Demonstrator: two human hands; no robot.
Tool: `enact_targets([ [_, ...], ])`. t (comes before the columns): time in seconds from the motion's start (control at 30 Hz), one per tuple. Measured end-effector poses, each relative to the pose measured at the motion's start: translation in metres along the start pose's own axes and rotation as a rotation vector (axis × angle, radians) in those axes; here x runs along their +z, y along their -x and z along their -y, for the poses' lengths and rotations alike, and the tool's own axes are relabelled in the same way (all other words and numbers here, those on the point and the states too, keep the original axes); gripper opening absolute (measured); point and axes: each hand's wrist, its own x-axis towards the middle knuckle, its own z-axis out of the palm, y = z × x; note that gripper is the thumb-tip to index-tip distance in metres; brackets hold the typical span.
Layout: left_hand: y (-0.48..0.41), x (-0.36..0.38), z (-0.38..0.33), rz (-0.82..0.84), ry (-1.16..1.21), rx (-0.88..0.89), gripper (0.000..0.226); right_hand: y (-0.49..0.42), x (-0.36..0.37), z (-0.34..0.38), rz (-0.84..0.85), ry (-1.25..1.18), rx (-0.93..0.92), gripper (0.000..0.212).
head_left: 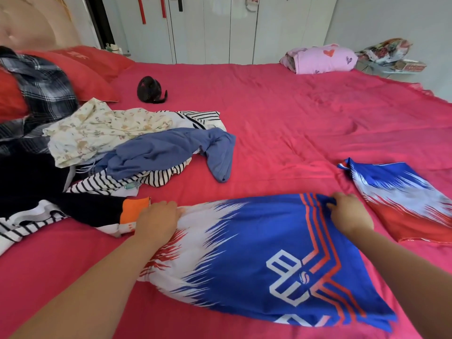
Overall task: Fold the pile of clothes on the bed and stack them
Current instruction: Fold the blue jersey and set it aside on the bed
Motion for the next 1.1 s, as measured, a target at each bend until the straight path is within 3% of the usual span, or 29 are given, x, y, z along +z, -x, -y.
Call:
enact_targets([
  [0.13,0.008,0.004,-0.006,-0.066,-0.023,-0.014,0.039,0.011,-0.003,0.003,-0.004,0.085,0.089,0.042],
  [0.2,0.012,0.0,-0.014,-0.135,0.037,-0.014,0.046,0.022,-0.002,0.013,-0.075,0.094,0.028,0.051],
  [0.3,0.023,-0.009,-0.045,-0.198,0.186,0.128,0.052,0.051,0.01,0.046,-0.153,0.032,-0.338,0.053],
  [0.4,0.047,0.001,-0.071,-0.041,0.215,0.284,0.059,0.092,0.043,0.072,0.044,0.098,-0.605,0.053],
  [0.5,0.063,0.024,-0.061,0.107,0.146,0.297,0.063,0.104,0.061,0.046,0.208,0.211,-0.473,0.056],
  [0.63,0.069,0.021,-0.042,0.047,0.095,0.322,0.064,0.098,0.044,0.007,0.17,0.321,-0.243,0.058],
  [0.7,0.068,0.012,-0.04,-0.024,0.097,0.275,0.063,0.099,0.039,0.011,0.151,0.315,-0.231,0.058],
  [0.8,0.069,0.003,-0.036,-0.089,0.119,0.116,0.062,0.109,0.041,0.039,0.075,0.261,-0.351,0.057],
  [0.97,0.085,0.006,-0.018,0.04,0.271,-0.099,0.062,0.127,0.065,0.051,0.242,0.249,-0.362,0.056],
  [1.1,0.092,0.002,-0.009,0.054,0.474,-0.237,0.069,0.126,0.062,0.072,0.106,0.168,-0.388,0.055],
])
